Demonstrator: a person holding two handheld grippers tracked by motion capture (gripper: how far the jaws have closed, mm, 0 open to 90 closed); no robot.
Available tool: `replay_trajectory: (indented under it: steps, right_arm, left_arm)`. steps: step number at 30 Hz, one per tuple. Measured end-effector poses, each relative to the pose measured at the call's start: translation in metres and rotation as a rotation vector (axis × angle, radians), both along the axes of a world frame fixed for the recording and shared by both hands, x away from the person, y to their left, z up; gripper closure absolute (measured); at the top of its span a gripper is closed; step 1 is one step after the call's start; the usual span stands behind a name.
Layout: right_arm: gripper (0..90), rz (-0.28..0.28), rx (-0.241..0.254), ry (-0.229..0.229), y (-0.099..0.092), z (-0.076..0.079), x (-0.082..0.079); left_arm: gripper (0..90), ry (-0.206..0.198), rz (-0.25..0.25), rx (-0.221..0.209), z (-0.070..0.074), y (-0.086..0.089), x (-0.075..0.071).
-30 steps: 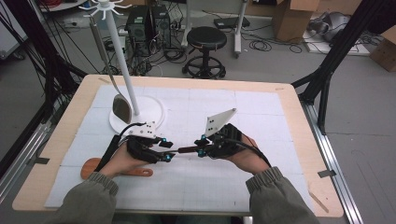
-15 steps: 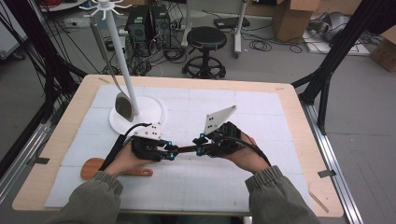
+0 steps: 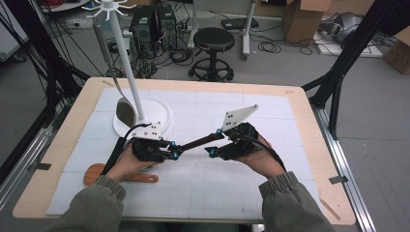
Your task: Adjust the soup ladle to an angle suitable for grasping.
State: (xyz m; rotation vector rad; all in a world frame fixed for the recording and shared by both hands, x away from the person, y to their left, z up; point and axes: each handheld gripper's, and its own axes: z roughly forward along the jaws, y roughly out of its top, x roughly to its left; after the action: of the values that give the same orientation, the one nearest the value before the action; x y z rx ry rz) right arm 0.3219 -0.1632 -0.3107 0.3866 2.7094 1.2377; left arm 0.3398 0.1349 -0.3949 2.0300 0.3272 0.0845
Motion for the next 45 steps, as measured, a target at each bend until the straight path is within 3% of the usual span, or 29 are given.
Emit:
replay_trajectory:
  steps: [4,9,17,20,27,33,39,45]
  right_arm:
    - [49.3,-0.038,0.009,0.018,-0.004,-0.006,0.003]
    - [48.8,-0.044,0.035,0.014,0.000,-0.009,0.004]
    - [44.7,-0.119,0.154,0.038,0.009,-0.005,0.006]
    - [47.0,-0.120,0.176,0.051,0.014,-0.003,0.006]
    - [51.3,-0.114,0.202,0.022,0.028,0.006,0.008]
    - [59.2,-0.144,0.261,-0.001,0.034,0.017,0.010]
    - [65.6,-0.156,0.334,0.028,0.035,0.021,0.013]
    - [71.4,-0.113,0.349,0.052,0.038,0.023,0.016]
  left_arm:
    - [78.2,-0.008,0.018,-0.010,0.003,0.002,0.002]
    - [80.8,-0.022,0.031,-0.033,0.008,0.001,0.003]
    - [82.5,-0.027,0.048,-0.058,0.011,0.003,0.004]
    - [83.0,-0.030,0.052,-0.074,0.013,0.002,0.004]
    - [83.6,-0.051,0.038,-0.083,0.025,-0.010,0.002]
    - [83.7,-0.056,0.038,-0.085,0.027,-0.014,0.000]
    - [83.7,-0.072,0.037,-0.073,0.029,-0.016,-0.003]
    - [83.1,-0.058,0.022,-0.079,0.031,-0.015,-0.006]
